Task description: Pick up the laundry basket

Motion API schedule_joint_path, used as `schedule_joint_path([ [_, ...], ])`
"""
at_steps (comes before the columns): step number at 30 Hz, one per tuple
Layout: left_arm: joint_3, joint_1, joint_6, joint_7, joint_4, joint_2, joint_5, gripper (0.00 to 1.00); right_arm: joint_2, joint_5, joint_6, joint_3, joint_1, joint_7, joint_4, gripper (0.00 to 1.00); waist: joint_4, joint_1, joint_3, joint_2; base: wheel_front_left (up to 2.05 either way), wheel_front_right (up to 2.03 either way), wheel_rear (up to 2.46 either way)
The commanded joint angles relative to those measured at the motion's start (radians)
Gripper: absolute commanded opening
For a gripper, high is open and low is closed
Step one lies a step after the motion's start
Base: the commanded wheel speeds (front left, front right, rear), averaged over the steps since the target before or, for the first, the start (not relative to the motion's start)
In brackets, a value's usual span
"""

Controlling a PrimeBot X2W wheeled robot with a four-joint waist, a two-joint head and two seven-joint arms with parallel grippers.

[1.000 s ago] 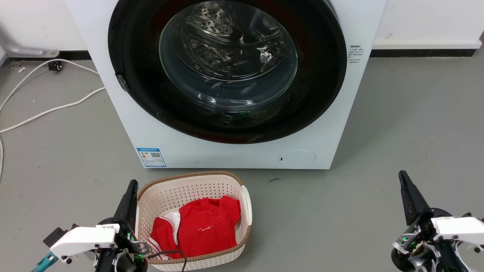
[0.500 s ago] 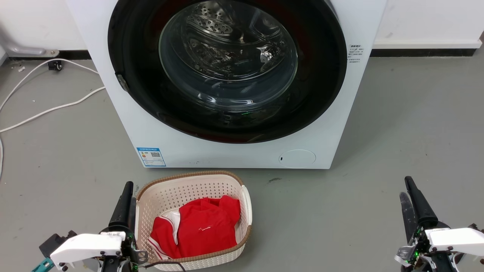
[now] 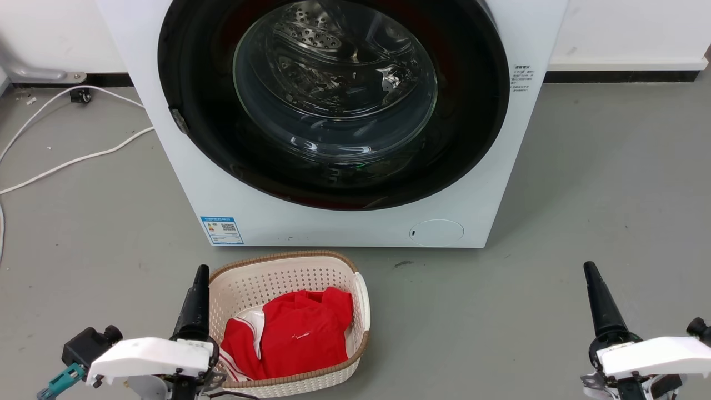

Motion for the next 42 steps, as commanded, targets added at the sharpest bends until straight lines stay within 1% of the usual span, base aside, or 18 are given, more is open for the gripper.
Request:
schedule_joint_path([
  [1,-0.007,-0.007,0.003,-0.01,-0.023,0.003,0.042,1.0,-0.003,-0.049,0.0,0.004,-0.005,-0.01,-0.028,1.0,0.0,0.0,0.0,0.0,0.0,0.0,0.0],
  [7,-0.02,0.003,0.011,-0.033,-0.037,0.003,0.147,1.0,-0.004,-0.171,0.0,0.006,0.011,-0.033,-0.049,1.0,0.0,0.0,0.0,0.0,0.0,0.0,0.0],
  [18,-0.03,0.024,0.018,-0.073,-0.062,0.004,0.318,1.0,-0.004,-0.341,0.0,0.005,0.041,-0.073,-0.076,1.0,0.0,-0.0001,0.001,0.0,0.0,0.0,0.0],
  [28,-0.044,0.038,0.023,-0.105,-0.076,0.007,0.457,1.0,-0.005,-0.478,0.0,0.005,0.069,-0.105,-0.107,1.0,0.005,-0.0001,0.001,0.0,0.0,0.0,0.0],
  [30,-0.046,0.04,0.024,-0.107,-0.077,0.007,0.469,1.0,-0.005,-0.487,0.0,0.004,0.071,-0.108,-0.107,1.0,0.006,-0.0001,0.0,0.0,0.0,0.0,0.0],
  [42,-0.058,0.056,0.029,-0.142,-0.095,0.01,0.612,1.0,-0.005,-0.637,0.0,0.007,0.095,-0.142,-0.135,1.0,0.008,-0.0001,0.001,0.0,0.0,0.0,0.0],
])
